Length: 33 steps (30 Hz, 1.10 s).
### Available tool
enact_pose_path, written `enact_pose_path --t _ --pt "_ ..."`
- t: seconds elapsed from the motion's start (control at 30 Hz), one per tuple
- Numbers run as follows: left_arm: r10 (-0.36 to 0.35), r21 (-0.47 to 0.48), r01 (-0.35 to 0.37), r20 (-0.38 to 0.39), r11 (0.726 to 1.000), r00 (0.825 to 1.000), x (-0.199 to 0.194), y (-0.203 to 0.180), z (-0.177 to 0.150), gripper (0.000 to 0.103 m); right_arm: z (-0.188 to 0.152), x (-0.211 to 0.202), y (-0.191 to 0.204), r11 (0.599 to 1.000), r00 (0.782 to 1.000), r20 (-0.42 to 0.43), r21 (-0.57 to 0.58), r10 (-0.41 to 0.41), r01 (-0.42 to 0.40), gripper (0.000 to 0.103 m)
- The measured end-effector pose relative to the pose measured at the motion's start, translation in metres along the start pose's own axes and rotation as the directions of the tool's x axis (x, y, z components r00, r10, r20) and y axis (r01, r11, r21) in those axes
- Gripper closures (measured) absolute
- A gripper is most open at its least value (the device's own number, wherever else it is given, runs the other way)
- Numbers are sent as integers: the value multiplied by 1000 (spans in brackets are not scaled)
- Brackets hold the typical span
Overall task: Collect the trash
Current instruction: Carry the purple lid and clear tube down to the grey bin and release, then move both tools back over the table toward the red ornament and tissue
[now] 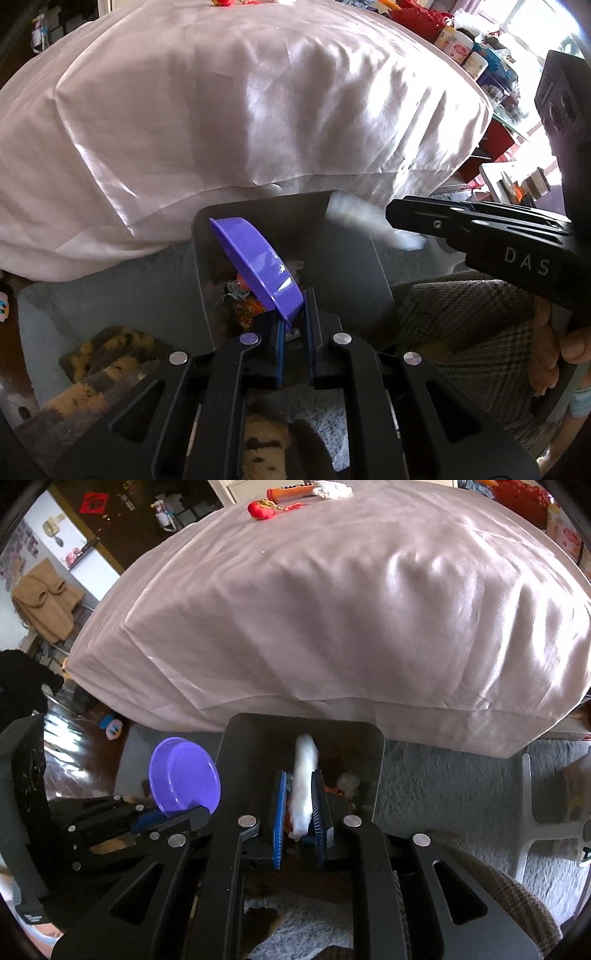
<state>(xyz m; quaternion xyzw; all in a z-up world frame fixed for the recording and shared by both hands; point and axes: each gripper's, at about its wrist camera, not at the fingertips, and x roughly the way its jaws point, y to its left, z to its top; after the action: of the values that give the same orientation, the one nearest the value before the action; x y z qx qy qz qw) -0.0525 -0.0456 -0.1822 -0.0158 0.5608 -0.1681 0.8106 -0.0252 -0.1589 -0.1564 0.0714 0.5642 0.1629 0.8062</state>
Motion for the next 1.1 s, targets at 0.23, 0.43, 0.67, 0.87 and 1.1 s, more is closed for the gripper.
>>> enact_pose_path --t 0.23,0.43,0.67,0.87,1.1 --pt "8 -18 -8 -5 1000 1000 1 4 1 78 0 -1 -6 1000 1000 5 25 -13 12 84" --pt "4 -32 -5 -4 999 1000 -1 7 1 69 1 -7 -13 998 999 36 55 -24 22 54" --pt "52 -83 -49 31 995 998 -9 17 6 18 6 -14 -21 995 996 68 87 -59 54 23" --pt "74 -106 -71 23 992 997 -14 25 15 15 15 -23 -32 990 994 90 136 -55 43 21" --pt "110 -71 -103 106 992 988 -52 32 63 13 61 -54 -39 987 983 174 157 -53 25 21"
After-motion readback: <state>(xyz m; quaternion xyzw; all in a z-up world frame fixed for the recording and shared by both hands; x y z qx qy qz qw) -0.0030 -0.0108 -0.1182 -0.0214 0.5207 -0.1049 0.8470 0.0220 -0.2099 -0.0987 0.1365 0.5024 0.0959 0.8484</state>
